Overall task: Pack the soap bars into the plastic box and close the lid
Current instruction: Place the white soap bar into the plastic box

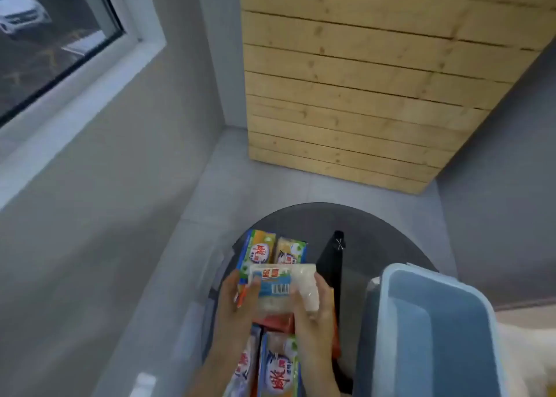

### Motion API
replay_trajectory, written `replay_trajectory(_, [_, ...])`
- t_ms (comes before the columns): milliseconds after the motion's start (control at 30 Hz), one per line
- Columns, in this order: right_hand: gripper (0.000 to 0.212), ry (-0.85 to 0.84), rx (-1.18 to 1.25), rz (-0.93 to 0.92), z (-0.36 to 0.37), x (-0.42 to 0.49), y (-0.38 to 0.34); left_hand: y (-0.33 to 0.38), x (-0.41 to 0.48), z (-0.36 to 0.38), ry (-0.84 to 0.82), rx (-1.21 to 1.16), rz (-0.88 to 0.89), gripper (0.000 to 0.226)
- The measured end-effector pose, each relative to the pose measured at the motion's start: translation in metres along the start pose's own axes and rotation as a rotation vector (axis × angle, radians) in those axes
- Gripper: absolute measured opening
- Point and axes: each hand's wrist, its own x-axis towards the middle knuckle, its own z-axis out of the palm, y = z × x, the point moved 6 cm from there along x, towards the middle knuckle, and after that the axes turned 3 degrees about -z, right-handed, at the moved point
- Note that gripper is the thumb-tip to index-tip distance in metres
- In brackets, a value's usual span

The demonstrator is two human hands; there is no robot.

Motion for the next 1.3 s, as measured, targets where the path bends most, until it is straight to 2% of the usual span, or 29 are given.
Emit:
replay_trajectory(167, [0.067,-0.019,-0.067,-0.181,-0.007,0.039,0.053,-0.054,0.039,0.014,-0.041,-0.001,0.105,0.036])
replay_trajectory(267, [0.060,-0.058,-0.028,-0.277,-0.012,0.054,0.069,-0.079,0.049,0.015,-0.048,0.071,0.217,0.042])
replay_trajectory(333, [0.054,-0.099,0.063,-0.301,-0.013,0.060,0.075,-0.086,0.055,0.014,-0.046,0.074,0.300,0.036])
replay_trajectory(433, [0.062,-0.156,0.098,-0.361,-0.012,0.060,0.074,-0.087,0.058,0.013,-0.017,0.167,0.409,0.022])
replay_trajectory(467, [0.064,-0.175,0.088,-0.380,-0.011,0.061,0.075,-0.089,0.059,0.013,-0.020,0.186,0.431,0.025])
replay_trajectory(633, [0.060,-0.194,0.091,-0.412,-0.014,0.054,0.082,-0.092,0.057,0.013,-0.036,0.171,0.510,0.070])
replay_trajectory(700, [0.061,-0.196,0.129,-0.398,-0.016,0.048,0.082,-0.089,0.048,0.013,-0.048,0.106,0.521,0.077])
replay_trajectory(800, [0.060,-0.228,0.213,-0.392,-0.019,0.033,0.070,-0.086,0.029,0.013,-0.078,-0.010,0.514,0.063])
replay_trajectory(933, [0.066,-0.293,0.245,-0.530,-0.020,-0.004,0.036,-0.071,0.001,0.005,-0.022,-0.118,0.582,0.072])
replay_trajectory(1000, [0.067,-0.339,0.262,-0.572,-0.020,-0.025,0.023,-0.056,-0.019,-0.002,-0.022,-0.199,0.641,0.069])
replay_trajectory(1200, [0.074,-0.341,0.314,-0.744,-0.055,-0.081,-0.026,-0.023,-0.080,0.011,-0.206,-0.443,0.707,0.037])
replay_trajectory(1300, [0.096,-0.243,0.355,-0.727,-0.096,-0.085,-0.047,-0.016,-0.104,0.043,-0.298,-0.517,0.697,0.032])
